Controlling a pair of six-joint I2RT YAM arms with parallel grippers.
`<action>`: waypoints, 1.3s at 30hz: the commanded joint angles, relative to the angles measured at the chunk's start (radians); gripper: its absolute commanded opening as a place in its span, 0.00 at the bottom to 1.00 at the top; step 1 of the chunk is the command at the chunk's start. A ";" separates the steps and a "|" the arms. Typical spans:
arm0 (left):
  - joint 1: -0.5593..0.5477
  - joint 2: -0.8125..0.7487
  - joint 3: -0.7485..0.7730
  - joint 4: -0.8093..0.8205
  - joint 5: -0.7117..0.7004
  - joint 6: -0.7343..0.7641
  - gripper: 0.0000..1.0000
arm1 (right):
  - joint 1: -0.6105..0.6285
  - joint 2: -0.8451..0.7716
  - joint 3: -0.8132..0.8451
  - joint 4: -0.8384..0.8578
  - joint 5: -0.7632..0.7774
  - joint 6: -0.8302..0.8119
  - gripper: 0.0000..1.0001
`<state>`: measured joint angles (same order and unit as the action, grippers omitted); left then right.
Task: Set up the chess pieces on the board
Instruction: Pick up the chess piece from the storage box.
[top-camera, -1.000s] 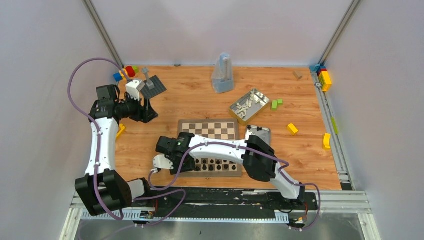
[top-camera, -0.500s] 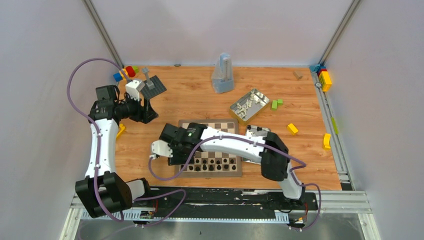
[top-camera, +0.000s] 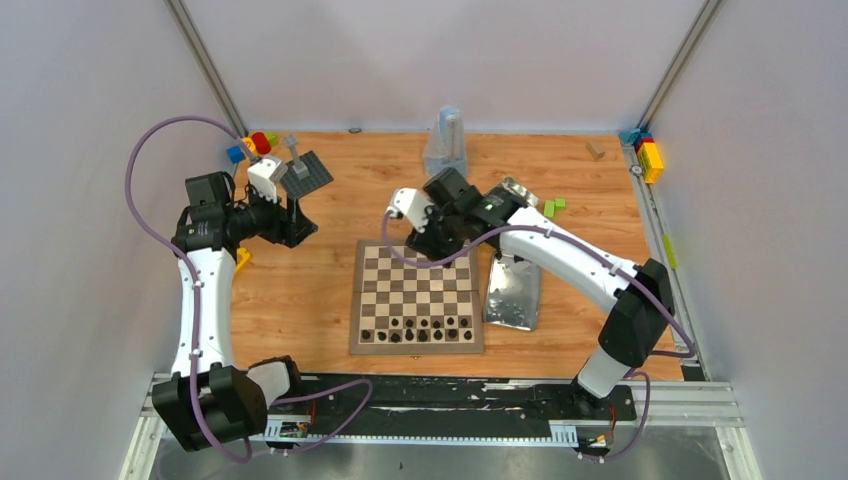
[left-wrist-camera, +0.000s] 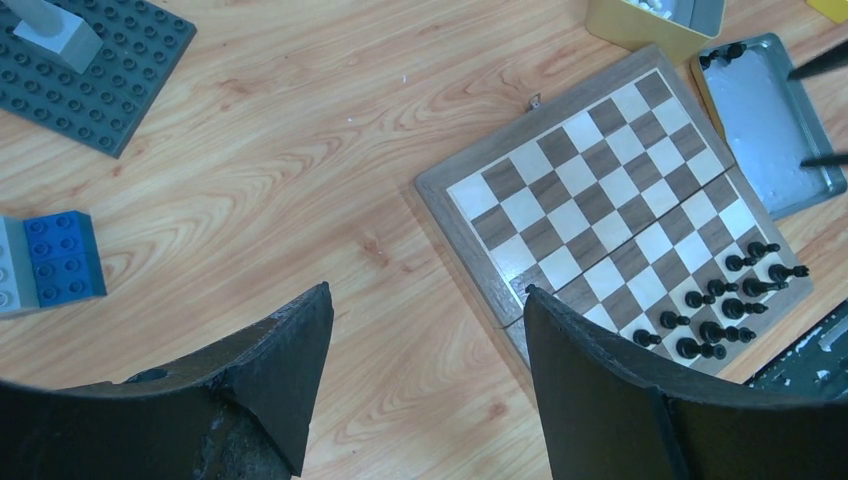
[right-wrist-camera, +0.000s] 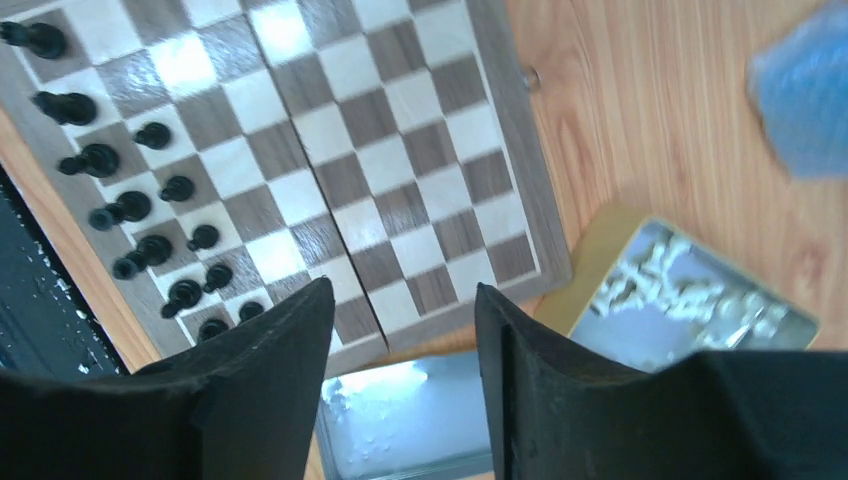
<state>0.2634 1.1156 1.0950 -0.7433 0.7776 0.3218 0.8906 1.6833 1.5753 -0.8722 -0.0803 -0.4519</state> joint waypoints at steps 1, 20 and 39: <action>0.007 -0.024 -0.001 0.036 0.016 -0.010 0.78 | -0.140 -0.078 -0.085 0.055 -0.118 0.090 0.51; 0.007 -0.060 -0.049 0.052 0.054 -0.037 0.78 | -0.542 0.032 -0.337 0.228 -0.175 0.202 0.44; 0.007 -0.052 -0.058 0.059 0.067 -0.032 0.78 | -0.547 0.143 -0.322 0.251 -0.140 0.190 0.29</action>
<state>0.2634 1.0771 1.0405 -0.7132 0.8127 0.2958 0.3454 1.8088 1.2415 -0.6533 -0.2333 -0.2665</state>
